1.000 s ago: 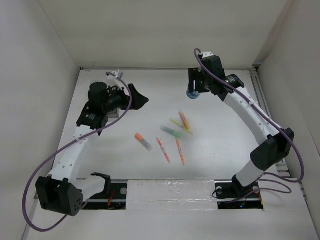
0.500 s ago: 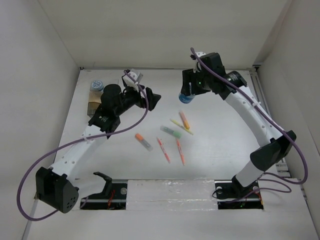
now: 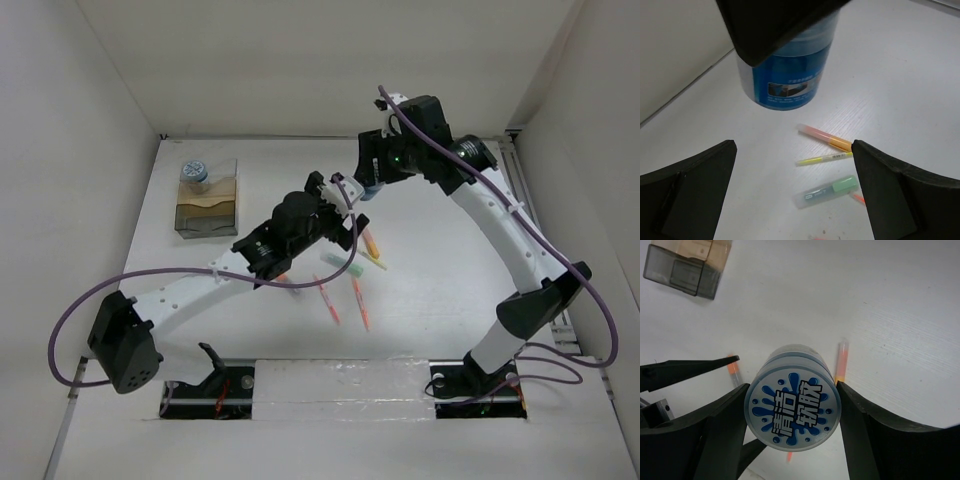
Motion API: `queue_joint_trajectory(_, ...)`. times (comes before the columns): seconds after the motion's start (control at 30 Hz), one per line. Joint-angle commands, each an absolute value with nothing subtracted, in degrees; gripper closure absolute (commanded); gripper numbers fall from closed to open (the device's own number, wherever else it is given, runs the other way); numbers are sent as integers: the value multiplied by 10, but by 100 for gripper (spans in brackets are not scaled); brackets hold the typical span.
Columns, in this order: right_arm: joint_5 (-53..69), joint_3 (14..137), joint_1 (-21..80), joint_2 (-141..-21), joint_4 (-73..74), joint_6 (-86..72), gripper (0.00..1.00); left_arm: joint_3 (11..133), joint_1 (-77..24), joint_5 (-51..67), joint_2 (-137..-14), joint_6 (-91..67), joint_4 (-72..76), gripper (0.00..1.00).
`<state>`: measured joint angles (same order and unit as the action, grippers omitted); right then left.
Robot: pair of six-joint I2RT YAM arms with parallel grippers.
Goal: Sort the stationery into containers
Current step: Place the stationery in the storage box.
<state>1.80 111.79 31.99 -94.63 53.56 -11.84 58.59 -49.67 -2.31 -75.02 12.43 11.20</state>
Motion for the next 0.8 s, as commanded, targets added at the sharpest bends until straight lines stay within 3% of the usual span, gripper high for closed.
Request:
queue_joint_trajectory(0.0,32,1135,323,-940,519,-112,100,601,-493,-49,-731,140,143,0)
queue_joint_trajectory(0.3,138,1020,341,-863,430,-112,100,600,-493,-5,-718,118,158,0)
queue_joint_trajectory(0.6,203,1009,346,-851,386,-124,100,623,-493,41,-731,100,112,4)
queue_joint_trajectory(0.77,189,1014,352,-851,392,-124,100,643,-493,47,-737,95,94,14)
